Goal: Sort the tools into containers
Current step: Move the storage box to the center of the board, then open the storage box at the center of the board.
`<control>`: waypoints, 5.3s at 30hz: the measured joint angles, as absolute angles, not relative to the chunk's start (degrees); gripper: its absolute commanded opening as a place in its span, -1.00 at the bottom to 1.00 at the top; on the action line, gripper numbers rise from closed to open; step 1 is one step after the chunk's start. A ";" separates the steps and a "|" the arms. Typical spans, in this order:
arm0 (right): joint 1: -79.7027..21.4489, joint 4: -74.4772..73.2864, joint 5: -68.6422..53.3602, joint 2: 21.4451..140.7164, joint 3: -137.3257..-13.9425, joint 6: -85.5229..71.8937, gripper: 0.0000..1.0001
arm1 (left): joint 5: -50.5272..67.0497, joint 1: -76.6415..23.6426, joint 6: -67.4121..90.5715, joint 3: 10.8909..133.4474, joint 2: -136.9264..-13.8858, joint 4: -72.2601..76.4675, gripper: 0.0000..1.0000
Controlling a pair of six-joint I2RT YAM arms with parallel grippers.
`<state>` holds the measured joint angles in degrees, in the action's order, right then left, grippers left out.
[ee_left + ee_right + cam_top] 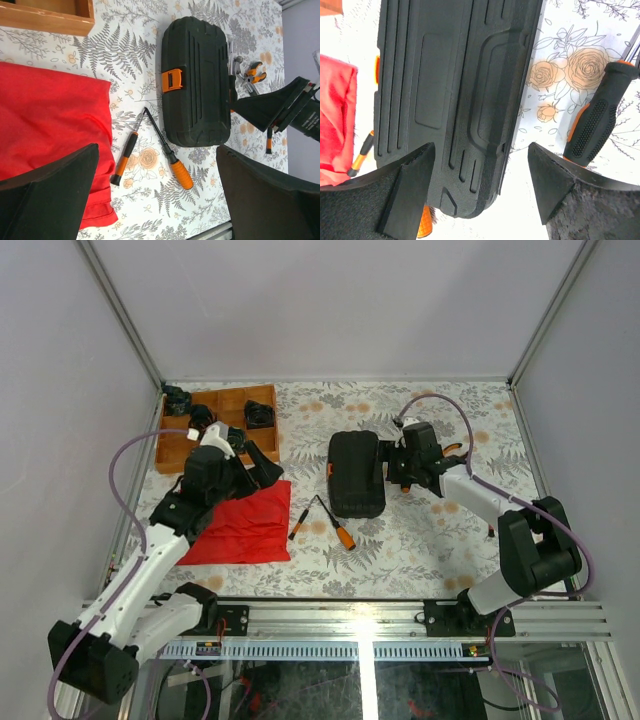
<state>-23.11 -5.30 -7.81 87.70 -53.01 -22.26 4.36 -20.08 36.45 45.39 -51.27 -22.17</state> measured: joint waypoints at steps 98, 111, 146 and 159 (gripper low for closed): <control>-13.76 5.02 -24.99 100.22 -56.40 -26.30 -0.11 | 5.13 -28.10 44.34 66.74 -105.75 -4.80 -1.00; -13.76 3.73 -24.95 100.36 -57.14 -25.85 -0.11 | 5.19 -23.94 44.07 63.05 -103.46 -5.65 -0.22; -13.76 2.52 -25.41 100.86 -58.06 -25.04 -0.10 | 23.11 -20.47 53.80 54.26 -111.44 21.30 0.02; -13.67 2.48 -25.98 101.06 -58.22 -25.04 -0.10 | 28.75 -19.62 61.08 53.10 -115.52 32.51 -0.32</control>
<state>-13.67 2.48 -25.98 101.06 -58.22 -25.04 28.75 -19.62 61.08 53.10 -115.52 32.51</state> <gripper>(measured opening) 0.452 0.383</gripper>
